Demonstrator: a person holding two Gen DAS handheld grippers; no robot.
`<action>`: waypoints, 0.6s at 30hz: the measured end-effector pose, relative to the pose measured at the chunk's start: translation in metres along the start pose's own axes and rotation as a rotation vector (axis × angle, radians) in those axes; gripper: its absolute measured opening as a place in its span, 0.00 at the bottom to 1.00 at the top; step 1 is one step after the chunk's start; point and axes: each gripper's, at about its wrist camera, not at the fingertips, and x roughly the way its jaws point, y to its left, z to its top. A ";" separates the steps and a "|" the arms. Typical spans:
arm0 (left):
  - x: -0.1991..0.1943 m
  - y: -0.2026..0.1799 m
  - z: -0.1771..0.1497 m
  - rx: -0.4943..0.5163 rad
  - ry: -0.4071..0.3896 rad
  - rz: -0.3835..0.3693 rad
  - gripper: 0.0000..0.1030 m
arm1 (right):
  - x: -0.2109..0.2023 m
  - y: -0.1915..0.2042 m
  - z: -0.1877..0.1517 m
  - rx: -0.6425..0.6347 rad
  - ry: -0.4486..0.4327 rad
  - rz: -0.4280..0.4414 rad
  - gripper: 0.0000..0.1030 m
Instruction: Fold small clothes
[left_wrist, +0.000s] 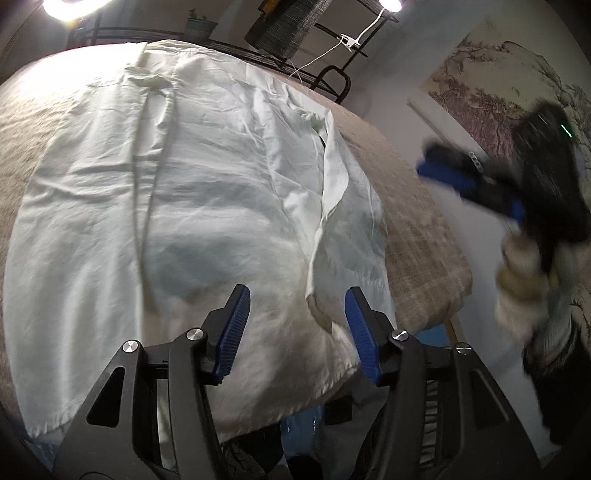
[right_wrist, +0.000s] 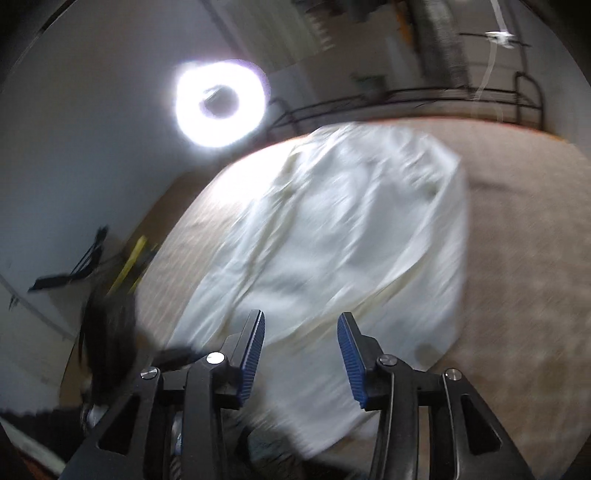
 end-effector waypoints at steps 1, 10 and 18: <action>0.003 -0.001 0.002 -0.001 0.000 0.003 0.53 | 0.000 -0.011 0.012 0.017 -0.015 -0.022 0.44; 0.024 -0.010 0.011 0.071 0.024 0.050 0.10 | 0.064 -0.116 0.121 0.169 -0.016 -0.202 0.45; 0.030 -0.025 0.006 0.094 0.035 0.036 0.01 | 0.126 -0.159 0.163 0.220 0.055 -0.282 0.10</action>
